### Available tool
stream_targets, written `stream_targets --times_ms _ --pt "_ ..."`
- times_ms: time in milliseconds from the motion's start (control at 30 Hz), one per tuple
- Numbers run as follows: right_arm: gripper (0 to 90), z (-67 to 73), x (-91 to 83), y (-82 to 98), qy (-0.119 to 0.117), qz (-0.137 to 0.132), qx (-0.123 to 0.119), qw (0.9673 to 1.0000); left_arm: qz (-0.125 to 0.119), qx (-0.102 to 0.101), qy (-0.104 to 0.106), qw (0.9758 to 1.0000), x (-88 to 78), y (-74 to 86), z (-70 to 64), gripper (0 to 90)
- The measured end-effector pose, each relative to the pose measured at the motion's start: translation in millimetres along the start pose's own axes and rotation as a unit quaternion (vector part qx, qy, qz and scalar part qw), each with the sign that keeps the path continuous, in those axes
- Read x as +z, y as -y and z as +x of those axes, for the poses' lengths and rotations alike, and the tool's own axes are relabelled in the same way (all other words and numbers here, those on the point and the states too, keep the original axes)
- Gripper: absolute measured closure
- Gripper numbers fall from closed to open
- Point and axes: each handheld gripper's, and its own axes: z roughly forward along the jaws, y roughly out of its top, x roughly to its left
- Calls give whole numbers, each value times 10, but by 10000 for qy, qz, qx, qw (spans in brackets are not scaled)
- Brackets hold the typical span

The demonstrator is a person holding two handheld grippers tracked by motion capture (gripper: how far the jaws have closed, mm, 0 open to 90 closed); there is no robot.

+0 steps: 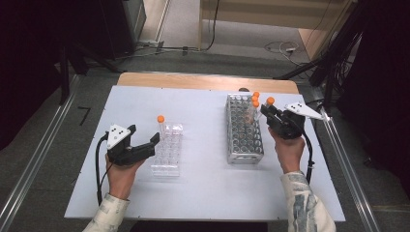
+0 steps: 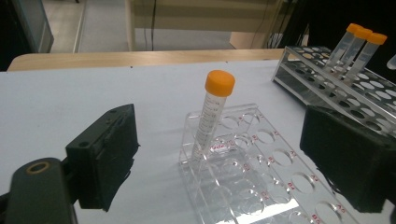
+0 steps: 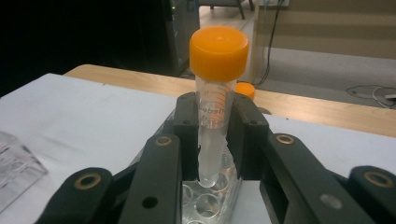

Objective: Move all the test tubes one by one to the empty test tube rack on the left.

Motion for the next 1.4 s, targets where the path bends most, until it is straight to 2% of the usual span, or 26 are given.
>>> stream_targets --times_ms 133,167,267,433,467,533,600,633,700,767,833,1033,1400 --pt "724 96 -55 -5 -150 -9 -60 9999 30 99 -13 9999 -4 -6 -34 107" --pt "724 159 -88 -13 -231 -49 -131 9996 46 99 -18 9999 -7 -10 -42 107" --pt "724 219 -120 -20 -337 -85 -156 9993 12 69 44 10000 -18 -19 -64 106" --pt "724 398 -164 -17 -630 -80 -275 9976 113 31 239 9996 -13 -51 -116 45" --pt "724 474 -161 -13 -745 -22 -310 9967 136 25 278 9995 -11 -58 -129 22" --pt "724 510 -158 -10 -798 -8 -309 9963 159 61 369 9992 -10 -63 -158 19" --pt "724 581 -147 -1 -902 37 -346 9953 229 108 437 9987 1 -66 -182 10" --pt "723 620 -137 7 -943 44 -378 9948 275 112 545 9981 9 -64 -192 11" --pt "724 699 -113 26 -1026 101 -420 9938 328 149 575 9977 21 -55 -218 12" --pt "724 780 -87 50 -1130 162 -470 9924 326 256 545 9977 20 -49 -252 22" --pt "724 857 -61 75 -1195 215 -532 9912 286 279 560 9976 11 -49 -282 31" --pt "723 1045 38 175 -1385 358 -647 9876 121 335 724 9967 -34 -68 -352 60" --pt "724 1355 129 337 -1660 547 -871 9808 149 519 1010 9934 -37 -63 -488 72"
